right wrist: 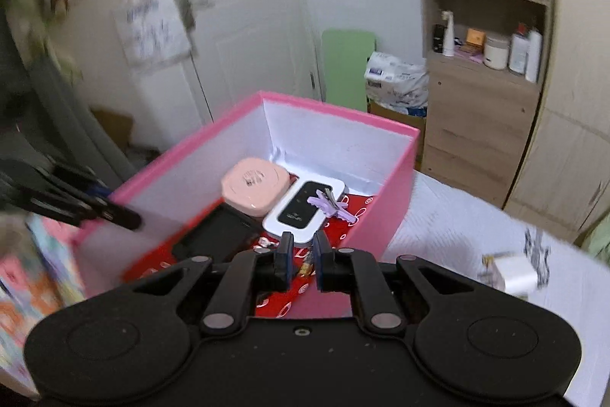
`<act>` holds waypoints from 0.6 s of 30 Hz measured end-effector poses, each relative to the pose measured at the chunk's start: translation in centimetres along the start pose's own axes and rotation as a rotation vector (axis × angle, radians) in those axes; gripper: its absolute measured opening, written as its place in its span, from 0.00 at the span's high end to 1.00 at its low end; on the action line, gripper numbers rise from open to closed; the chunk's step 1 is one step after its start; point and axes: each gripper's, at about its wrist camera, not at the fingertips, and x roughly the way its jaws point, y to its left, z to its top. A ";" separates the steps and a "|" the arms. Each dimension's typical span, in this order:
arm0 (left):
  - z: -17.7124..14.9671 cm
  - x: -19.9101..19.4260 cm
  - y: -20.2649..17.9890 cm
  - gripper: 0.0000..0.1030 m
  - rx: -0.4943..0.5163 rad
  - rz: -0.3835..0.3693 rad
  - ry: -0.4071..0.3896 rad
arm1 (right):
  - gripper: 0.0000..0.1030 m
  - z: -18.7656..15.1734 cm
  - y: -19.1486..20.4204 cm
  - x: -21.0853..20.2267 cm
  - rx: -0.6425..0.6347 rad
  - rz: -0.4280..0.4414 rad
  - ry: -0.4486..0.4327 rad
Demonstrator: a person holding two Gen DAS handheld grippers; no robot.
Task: Organize rigid objects
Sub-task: 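Return the right gripper to the bed and grasp the cream hair clip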
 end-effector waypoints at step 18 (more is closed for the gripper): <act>0.2 0.0 -0.3 0.84 -0.028 0.025 0.012 | 0.77 -9.8 -8.2 -8.3 0.241 -0.239 -0.016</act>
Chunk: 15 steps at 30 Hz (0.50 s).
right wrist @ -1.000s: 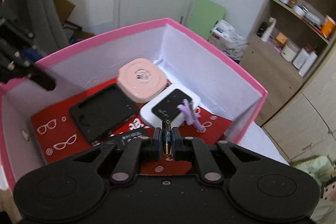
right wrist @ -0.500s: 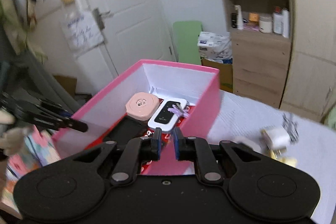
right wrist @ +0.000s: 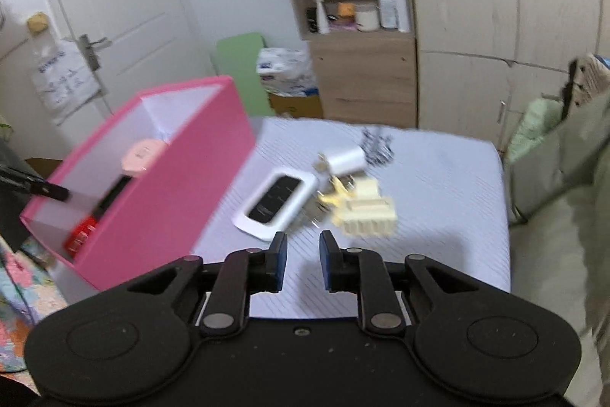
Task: Organize rigid objects
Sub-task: 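Return the right gripper to the bed and grasp the cream hair clip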
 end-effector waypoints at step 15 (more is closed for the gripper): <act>0.6 0.3 -0.6 0.84 0.004 0.032 0.035 | 0.38 -1.9 -2.8 6.9 -0.077 -0.145 -0.021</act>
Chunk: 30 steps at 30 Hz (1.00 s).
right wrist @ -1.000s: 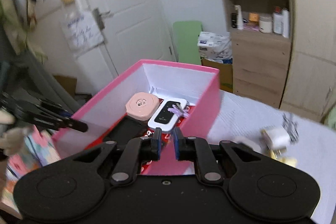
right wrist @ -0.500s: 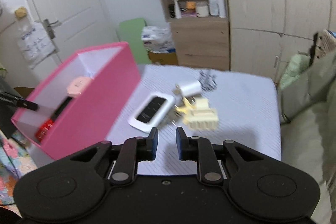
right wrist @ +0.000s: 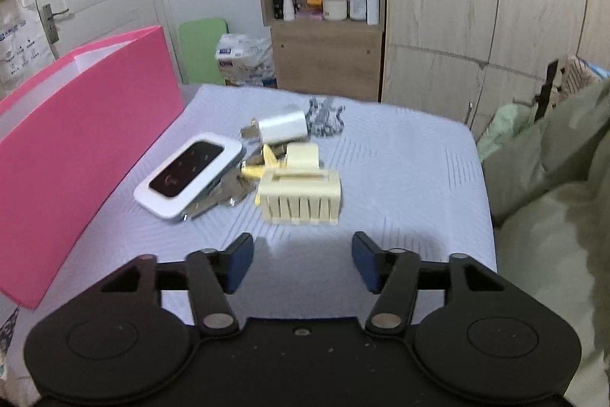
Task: Organize rigid objects
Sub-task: 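Return the right gripper to the bed and grasp the cream hair clip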
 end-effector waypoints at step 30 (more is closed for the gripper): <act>0.0 0.0 0.1 0.84 -0.023 -0.008 0.007 | 0.46 1.2 3.8 -4.1 -0.050 0.069 -0.163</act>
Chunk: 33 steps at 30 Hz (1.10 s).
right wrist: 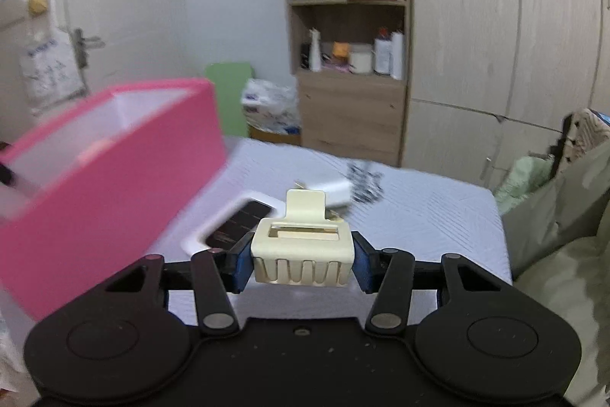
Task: Organize rigid objects
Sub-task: 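Return the right gripper to the bed and grasp the cream hair clip, then lower the cream hair clip into the box beside the black battery, release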
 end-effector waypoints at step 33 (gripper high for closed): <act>-0.7 -0.2 1.4 0.84 -0.019 -0.078 -0.045 | 0.45 10.3 20.0 13.9 0.156 0.467 0.595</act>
